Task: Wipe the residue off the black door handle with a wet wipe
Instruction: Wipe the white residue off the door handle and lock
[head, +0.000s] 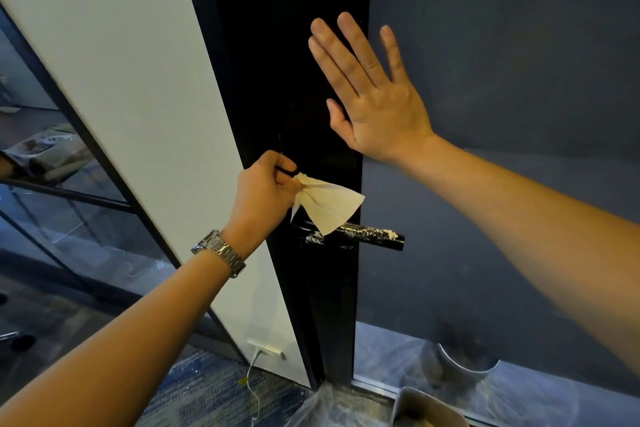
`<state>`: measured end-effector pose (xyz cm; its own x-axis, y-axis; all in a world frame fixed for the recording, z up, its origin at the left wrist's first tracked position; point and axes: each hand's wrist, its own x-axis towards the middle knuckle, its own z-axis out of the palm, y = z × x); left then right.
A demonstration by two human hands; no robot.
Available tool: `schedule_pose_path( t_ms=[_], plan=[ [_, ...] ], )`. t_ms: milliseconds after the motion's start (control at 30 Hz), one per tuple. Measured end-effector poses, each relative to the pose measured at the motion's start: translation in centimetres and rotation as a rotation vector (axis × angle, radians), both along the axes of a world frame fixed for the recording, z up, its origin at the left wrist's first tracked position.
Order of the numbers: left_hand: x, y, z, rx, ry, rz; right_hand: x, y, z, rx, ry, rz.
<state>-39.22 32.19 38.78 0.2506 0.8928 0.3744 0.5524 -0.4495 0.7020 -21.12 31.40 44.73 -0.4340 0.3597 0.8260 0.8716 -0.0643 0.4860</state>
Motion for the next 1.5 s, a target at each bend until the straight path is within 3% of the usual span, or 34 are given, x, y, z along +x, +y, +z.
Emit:
schedule_pose_path(
  t_ms=[200, 400, 567, 767, 1067, 1333, 1500],
  plan=[
    [0.4, -1.1, -0.7, -0.182, -0.144, 0.021, -0.1, 0.0, -0.1, 0.001, 0.000, -0.001],
    [-0.5, -0.5, -0.7, -0.342, -0.127, -0.016, -0.1, -0.1, 0.0, -0.005, -0.003, -0.017],
    [1.1, -0.4, 1.5, 0.249, 0.041, -0.013, -0.1, -0.2, 0.0, -0.006, 0.001, -0.009],
    [1.1, 0.5, 0.3, 0.449, 0.222, -0.075, 0.0, -0.2, 0.0, -0.018, 0.011, 0.001],
    [0.3, 1.3, 1.0, 0.651, 0.458, -0.265, 0.0, 0.0, 0.0, 0.002, 0.001, 0.001],
    [2.4, 0.6, 1.4, 0.702, 0.632, -0.406, 0.0, -0.1, 0.0, -0.014, 0.007, 0.005],
    [0.4, 1.9, 2.4, 0.634, 0.514, -0.299, -0.1, -0.1, 0.0, -0.009, 0.011, 0.011]
  ],
)
